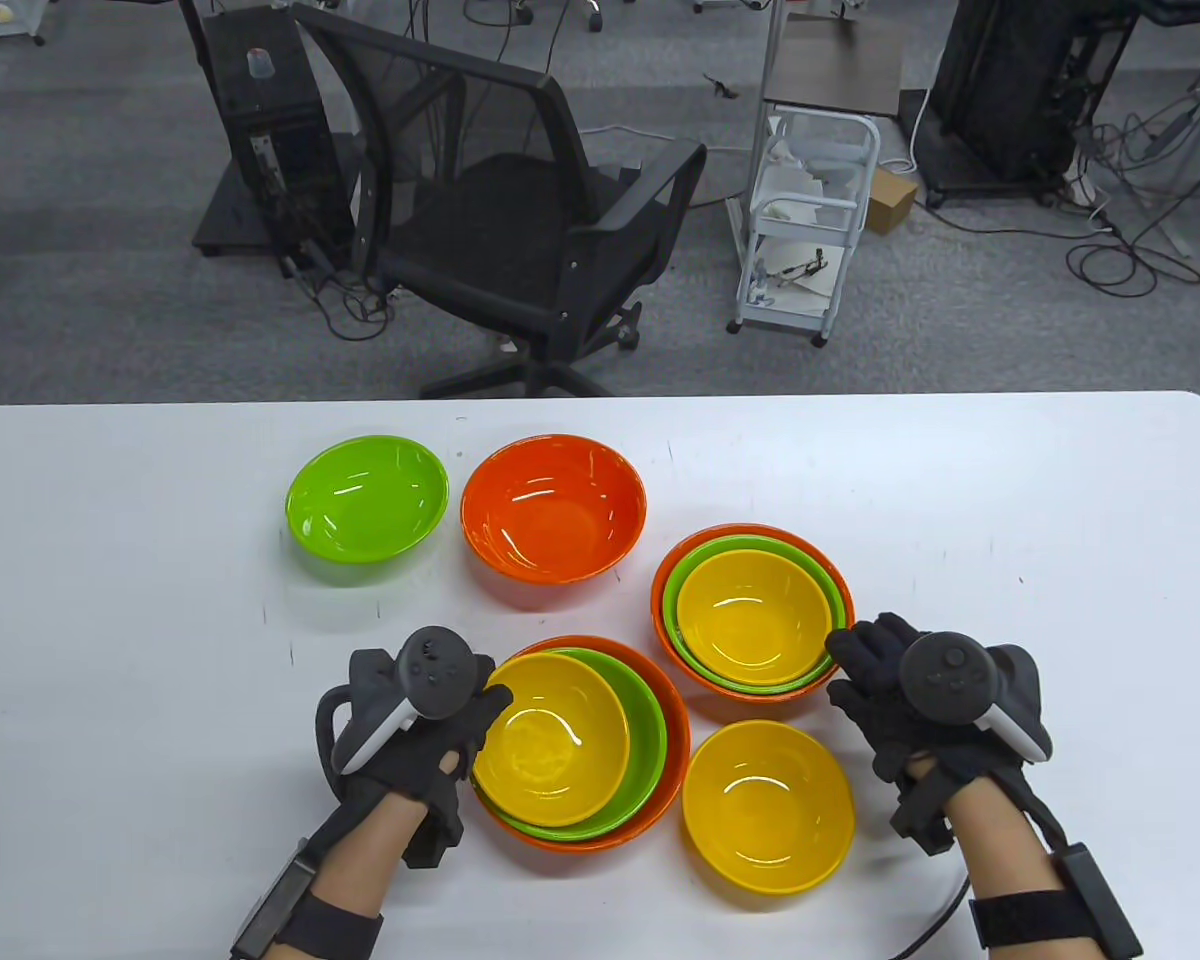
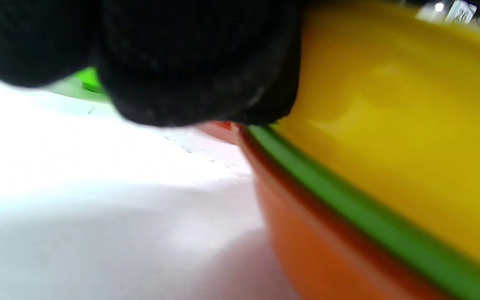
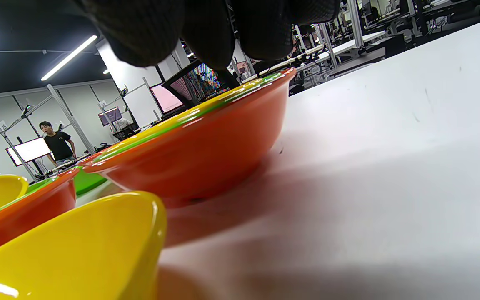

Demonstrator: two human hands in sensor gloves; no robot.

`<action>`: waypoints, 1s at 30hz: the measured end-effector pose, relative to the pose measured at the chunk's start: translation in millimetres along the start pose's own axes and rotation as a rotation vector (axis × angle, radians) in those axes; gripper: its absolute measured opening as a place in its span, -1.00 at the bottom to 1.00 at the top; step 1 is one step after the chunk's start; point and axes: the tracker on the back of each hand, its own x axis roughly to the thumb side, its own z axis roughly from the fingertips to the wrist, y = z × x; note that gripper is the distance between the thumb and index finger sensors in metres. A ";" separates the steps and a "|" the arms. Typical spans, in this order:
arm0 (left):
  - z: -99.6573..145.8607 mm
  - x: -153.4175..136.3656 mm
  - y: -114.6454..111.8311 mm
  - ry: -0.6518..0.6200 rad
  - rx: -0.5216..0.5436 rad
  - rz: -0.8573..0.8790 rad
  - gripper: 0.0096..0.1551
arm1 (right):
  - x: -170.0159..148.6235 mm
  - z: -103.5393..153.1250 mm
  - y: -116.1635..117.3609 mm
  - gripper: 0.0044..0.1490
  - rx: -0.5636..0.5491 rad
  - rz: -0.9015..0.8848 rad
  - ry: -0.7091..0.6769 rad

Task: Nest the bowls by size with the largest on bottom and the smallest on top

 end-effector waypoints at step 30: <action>-20.6 -9.7 -1.0 0.081 -0.015 -0.110 -0.22 | -2.4 0.7 -4.7 -0.25 -0.012 -0.019 0.012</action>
